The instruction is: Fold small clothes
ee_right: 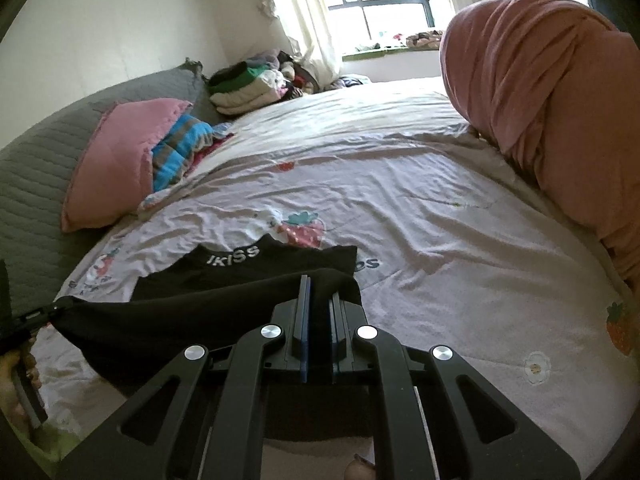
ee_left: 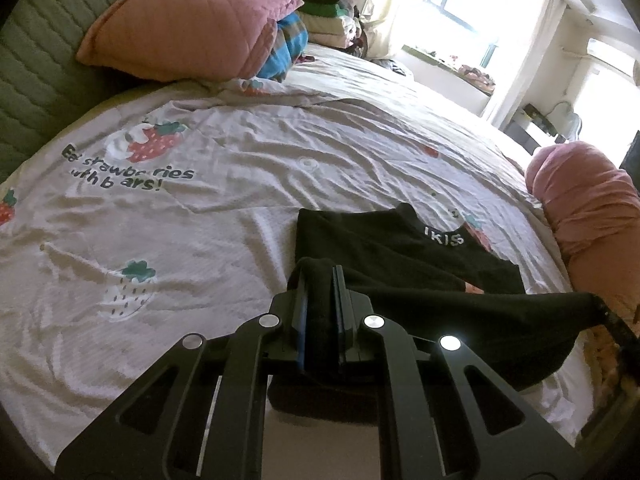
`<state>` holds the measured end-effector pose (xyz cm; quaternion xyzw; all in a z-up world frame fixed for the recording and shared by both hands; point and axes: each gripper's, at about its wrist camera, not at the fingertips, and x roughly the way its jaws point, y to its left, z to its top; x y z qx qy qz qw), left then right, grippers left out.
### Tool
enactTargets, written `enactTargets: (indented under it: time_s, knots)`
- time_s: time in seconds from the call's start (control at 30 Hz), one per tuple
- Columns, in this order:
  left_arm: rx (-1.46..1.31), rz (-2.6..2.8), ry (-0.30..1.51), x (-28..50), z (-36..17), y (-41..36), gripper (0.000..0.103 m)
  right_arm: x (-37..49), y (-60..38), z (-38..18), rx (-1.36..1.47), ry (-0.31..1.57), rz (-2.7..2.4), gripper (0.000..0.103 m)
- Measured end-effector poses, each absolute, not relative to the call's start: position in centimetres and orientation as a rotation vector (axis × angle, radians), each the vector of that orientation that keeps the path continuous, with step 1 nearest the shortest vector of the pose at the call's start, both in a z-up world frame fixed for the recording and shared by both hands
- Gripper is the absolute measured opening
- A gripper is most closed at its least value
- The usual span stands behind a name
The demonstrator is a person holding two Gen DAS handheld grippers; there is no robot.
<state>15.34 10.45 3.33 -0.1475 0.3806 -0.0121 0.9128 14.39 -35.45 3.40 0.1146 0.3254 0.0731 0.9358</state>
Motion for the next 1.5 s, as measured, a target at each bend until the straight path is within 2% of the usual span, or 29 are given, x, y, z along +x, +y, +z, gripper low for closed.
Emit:
enactTargets:
  time_s: [0.33, 0.43, 0.5, 0.63, 0.73, 1.0, 1.07, 1.1, 1.17, 1.5]
  knots:
    - [-0.310, 0.008, 0.788, 17.3, 1.2, 10.1, 0.005, 16.4, -34.9, 1.4, 0.214, 0.691, 0.120, 0.007]
    - [-0.294, 0.024, 0.781, 17.4, 0.8, 9.8, 0.011, 17.0, -34.7, 0.7, 0.208, 0.708, 0.105, 0.007]
    - [-0.299, 0.026, 0.767, 17.1, 0.6, 9.9, 0.012, 17.4, -34.6, 0.2, 0.208, 0.720, 0.101, 0.008]
    - [-0.308, 0.031, 0.754, 16.6, 0.6, 10.4, 0.023, 17.3, -34.4, -0.4, 0.193, 0.727, 0.080, 0.015]
    - [-0.310, 0.035, 0.731, 15.7, 0.8, 10.6, 0.025, 16.6, -34.4, -0.4, 0.194, 0.715, 0.076, 0.033]
    - [-0.266, 0.000, 0.684, 12.3, 1.8, 9.3, 0.026, 14.0, -33.2, -0.5, 0.137, 0.718, 0.134, 0.031]
    - [-0.253, -0.026, 0.716, 12.1, 1.3, 8.7, 0.025, 13.4, -32.3, -0.9, 0.109, 0.741, 0.167, 0.022]
    - [-0.244, -0.042, 0.737, 12.1, 1.0, 8.3, 0.024, 13.1, -31.8, -1.2, 0.089, 0.758, 0.184, 0.021]
    - [-0.198, -0.063, 0.786, 12.2, -0.2, 7.0, 0.014, 12.5, -30.8, -1.8, 0.059, 0.787, 0.210, 0.019]
    - [-0.069, -0.049, 0.873, 12.8, -3.3, 4.3, 0.014, 13.6, -28.4, -5.5, -0.056, 0.898, 0.182, 0.019]
